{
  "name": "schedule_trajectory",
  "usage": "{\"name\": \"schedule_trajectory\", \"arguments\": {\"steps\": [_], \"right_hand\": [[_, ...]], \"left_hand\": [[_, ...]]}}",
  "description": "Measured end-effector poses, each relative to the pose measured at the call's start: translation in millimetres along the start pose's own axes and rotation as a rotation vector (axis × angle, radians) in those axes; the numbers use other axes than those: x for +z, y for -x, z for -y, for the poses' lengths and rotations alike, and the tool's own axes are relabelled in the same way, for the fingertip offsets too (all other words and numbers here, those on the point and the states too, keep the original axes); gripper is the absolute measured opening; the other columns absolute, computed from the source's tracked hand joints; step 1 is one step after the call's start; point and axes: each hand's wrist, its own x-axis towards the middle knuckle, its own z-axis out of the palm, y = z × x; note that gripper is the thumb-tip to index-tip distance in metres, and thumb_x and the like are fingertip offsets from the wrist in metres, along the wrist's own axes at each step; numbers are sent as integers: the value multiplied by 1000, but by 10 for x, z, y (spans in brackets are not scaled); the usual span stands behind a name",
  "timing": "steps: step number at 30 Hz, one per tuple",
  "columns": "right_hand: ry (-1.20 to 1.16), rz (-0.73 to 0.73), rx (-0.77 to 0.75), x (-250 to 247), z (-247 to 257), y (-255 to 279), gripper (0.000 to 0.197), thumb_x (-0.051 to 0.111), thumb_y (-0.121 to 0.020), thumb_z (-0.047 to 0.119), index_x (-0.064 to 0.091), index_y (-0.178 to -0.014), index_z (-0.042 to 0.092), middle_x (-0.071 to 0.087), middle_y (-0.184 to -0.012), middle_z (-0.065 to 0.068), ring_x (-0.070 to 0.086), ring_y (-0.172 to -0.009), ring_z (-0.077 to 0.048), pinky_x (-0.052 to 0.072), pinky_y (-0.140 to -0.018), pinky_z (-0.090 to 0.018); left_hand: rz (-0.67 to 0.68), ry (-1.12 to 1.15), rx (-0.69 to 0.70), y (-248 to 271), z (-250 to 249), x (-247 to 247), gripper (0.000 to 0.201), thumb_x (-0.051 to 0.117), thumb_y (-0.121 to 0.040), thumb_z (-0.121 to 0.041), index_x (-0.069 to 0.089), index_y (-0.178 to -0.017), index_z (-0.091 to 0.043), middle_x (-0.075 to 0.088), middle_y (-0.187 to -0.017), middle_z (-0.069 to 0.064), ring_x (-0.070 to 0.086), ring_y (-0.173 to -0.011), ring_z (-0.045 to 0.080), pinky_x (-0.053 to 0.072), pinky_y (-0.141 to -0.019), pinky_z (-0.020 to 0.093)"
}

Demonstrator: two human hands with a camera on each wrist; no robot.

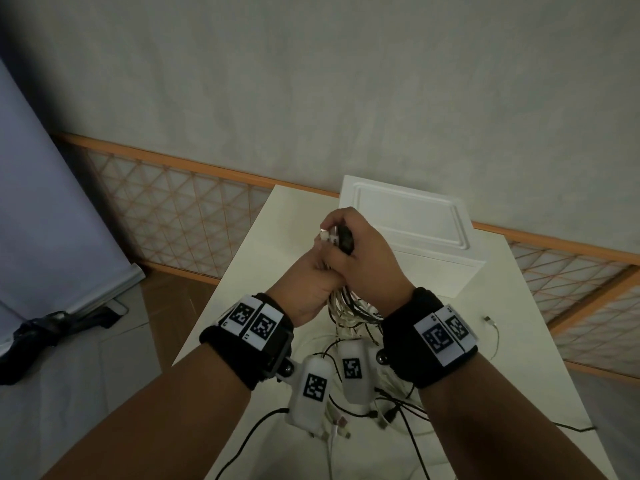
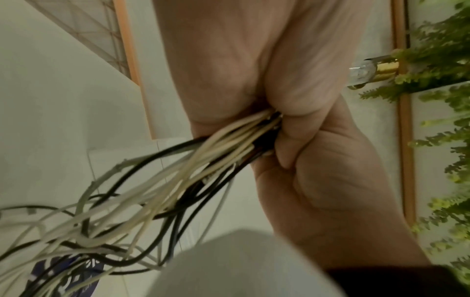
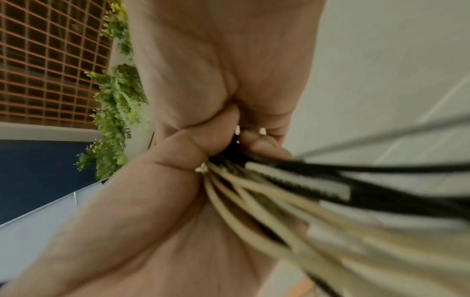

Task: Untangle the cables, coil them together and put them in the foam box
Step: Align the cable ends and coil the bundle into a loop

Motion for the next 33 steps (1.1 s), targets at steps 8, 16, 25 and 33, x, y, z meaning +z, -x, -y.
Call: {"name": "schedule_trajectory", "arguments": {"steps": [8,16,25,33], "right_hand": [[-158,-112,33,124,-87,110,26,67,-82,3,52,-95,20,61,-75,12,61,-70,-8,51,-65,-22],[-271,-223,74,187,-135,145,25,64,-84,1,50,-90,21,60,-73,10,60,-67,-8,51,-67,-28],[-556,-244,121,112,-156,114,18,52,-89,-9,45,-98,5,58,-82,-13,62,-71,-18,52,-70,-31],[-383,-264,62,297,-180,117,21,59,-84,1,48,-89,19,60,-81,-14,60,-76,-26,51,-72,-33]], "left_hand": [[16,127,-48,19,-21,-33,44,40,-60,19,53,-100,6,59,-88,17,66,-85,20,51,-66,26],[-135,559,-165,18,-14,-258,34,37,-70,-19,55,-96,-5,58,-104,16,57,-89,27,43,-85,38],[-282,250,-138,25,53,-253,22,47,-92,7,66,-96,-3,69,-88,13,66,-78,21,57,-72,25],[-502,147,-2,-25,17,-134,18,57,-87,7,54,-78,-8,58,-75,16,56,-63,24,49,-58,29]]}}
